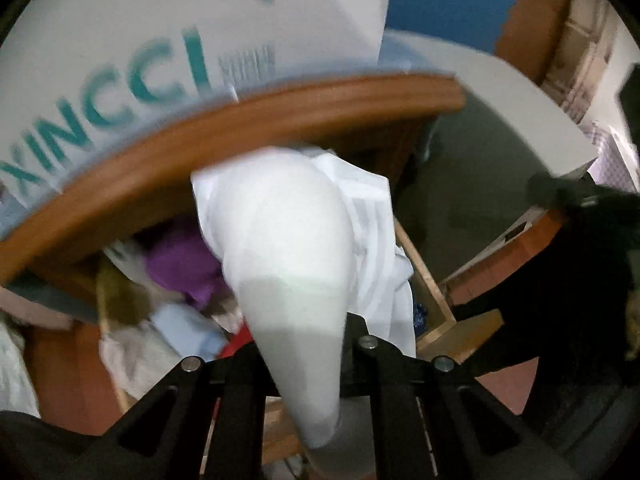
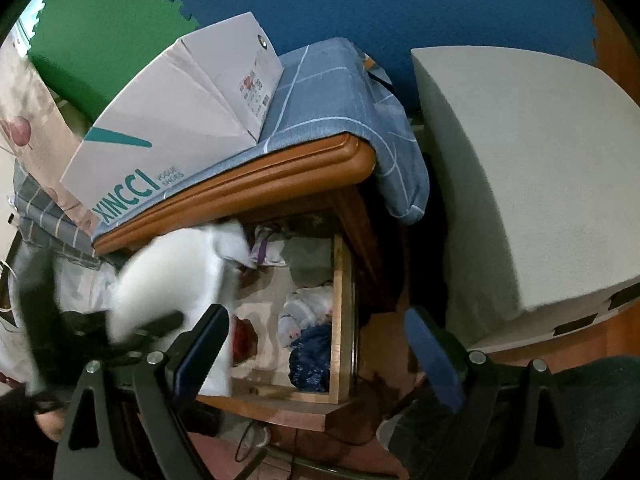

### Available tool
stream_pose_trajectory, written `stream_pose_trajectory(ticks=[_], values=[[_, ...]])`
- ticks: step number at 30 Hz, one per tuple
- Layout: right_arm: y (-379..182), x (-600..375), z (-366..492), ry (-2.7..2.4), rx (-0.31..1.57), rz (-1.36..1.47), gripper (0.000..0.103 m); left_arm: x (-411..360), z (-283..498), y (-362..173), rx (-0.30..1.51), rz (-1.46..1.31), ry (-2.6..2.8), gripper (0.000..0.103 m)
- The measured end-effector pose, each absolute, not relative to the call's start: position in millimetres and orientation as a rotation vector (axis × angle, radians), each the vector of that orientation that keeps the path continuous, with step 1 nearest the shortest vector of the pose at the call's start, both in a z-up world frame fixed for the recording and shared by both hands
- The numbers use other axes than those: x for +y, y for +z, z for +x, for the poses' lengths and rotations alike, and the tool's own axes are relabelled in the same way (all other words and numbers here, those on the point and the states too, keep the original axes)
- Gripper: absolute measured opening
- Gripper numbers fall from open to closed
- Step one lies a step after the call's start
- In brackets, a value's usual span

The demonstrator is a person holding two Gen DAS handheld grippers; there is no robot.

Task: Take underwear out of drawer
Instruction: 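Lift the white underwear up toward the white box with the left gripper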

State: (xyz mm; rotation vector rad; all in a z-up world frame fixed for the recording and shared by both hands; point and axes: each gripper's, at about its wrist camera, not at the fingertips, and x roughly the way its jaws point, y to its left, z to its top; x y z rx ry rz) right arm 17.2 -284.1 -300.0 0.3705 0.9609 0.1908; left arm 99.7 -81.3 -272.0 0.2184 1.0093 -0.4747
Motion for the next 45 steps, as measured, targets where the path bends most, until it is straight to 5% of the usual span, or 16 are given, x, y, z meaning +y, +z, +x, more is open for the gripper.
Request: stream_pose_trajectory(ticks=[13,22,31,45], values=[[-301.8,-273.6,18.4,0.177,0.984,0.298,0.092,-23.2,34.4,-164.3,0.718,0.197,-0.470,0.008],[-301.1,-268.9,17.1,0.176,0.988,0.265,0.092,-0.8,57.9,-48.8,0.501,0.147,-0.389,0.008],[-301.2,-267.5,17.3,0.178,0.993,0.254,0.092,24.2,133.3,6.3,0.477,0.102,-0.285,0.008],[-302.2,-262.0,18.5,0.187,1.000,0.231,0.092,29.3,247.1,-60.0,0.740,0.132,-0.180,0.009]])
